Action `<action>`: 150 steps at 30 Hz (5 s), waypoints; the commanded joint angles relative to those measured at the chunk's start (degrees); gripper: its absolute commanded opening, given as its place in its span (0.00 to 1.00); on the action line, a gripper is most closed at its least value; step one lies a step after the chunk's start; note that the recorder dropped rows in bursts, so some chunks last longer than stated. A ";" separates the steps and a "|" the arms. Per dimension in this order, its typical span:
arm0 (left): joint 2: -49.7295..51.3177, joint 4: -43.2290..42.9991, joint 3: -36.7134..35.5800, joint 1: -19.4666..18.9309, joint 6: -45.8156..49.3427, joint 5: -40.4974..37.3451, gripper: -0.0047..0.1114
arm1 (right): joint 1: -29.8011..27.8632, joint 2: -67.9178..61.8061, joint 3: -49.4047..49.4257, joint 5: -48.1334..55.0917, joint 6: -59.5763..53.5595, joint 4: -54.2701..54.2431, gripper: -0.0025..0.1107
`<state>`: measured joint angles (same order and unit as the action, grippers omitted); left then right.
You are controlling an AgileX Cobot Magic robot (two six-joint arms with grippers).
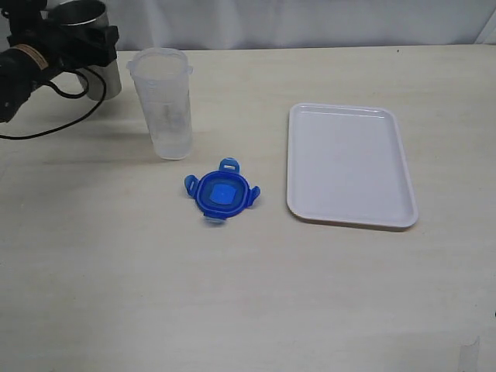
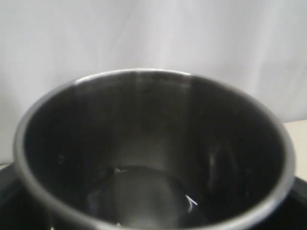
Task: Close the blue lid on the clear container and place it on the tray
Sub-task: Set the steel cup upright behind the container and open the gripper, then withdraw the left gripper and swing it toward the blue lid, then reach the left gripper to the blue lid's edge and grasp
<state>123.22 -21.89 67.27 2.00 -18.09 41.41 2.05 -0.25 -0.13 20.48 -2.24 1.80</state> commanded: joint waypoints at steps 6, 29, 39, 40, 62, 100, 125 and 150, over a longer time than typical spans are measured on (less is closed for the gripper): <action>4.45 1.16 7.66 0.01 -0.15 4.22 0.04 | 0.10 0.25 0.13 -0.62 0.09 -0.10 0.06; 12.40 -1.44 14.11 0.01 1.78 5.14 0.04 | 0.10 0.25 0.13 -0.62 0.09 -0.10 0.06; 12.40 -1.44 14.11 0.01 1.51 0.48 0.14 | 0.10 0.25 0.13 -0.62 0.09 -0.10 0.06; 12.40 -1.44 14.11 0.01 1.51 0.03 0.19 | 0.10 0.25 0.13 -0.62 0.09 -0.10 0.06; 9.20 -4.18 7.45 0.01 -2.53 -2.08 0.79 | 0.10 0.25 0.13 -0.62 0.09 -0.10 0.06; -32.34 0.90 -5.32 0.01 -4.97 -65.87 0.22 | 0.10 0.25 0.13 -0.62 0.09 -0.10 0.06; -33.58 88.16 -27.97 0.09 76.64 -83.47 0.15 | 0.10 0.25 0.13 -0.62 0.09 -0.10 0.06; -20.69 121.84 -30.48 10.00 114.84 -79.37 0.28 | 0.10 0.25 0.13 -0.62 0.09 -0.10 0.06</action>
<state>101.17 97.17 36.84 11.60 92.71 -36.84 2.05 -0.25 -0.13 20.48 -2.24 1.80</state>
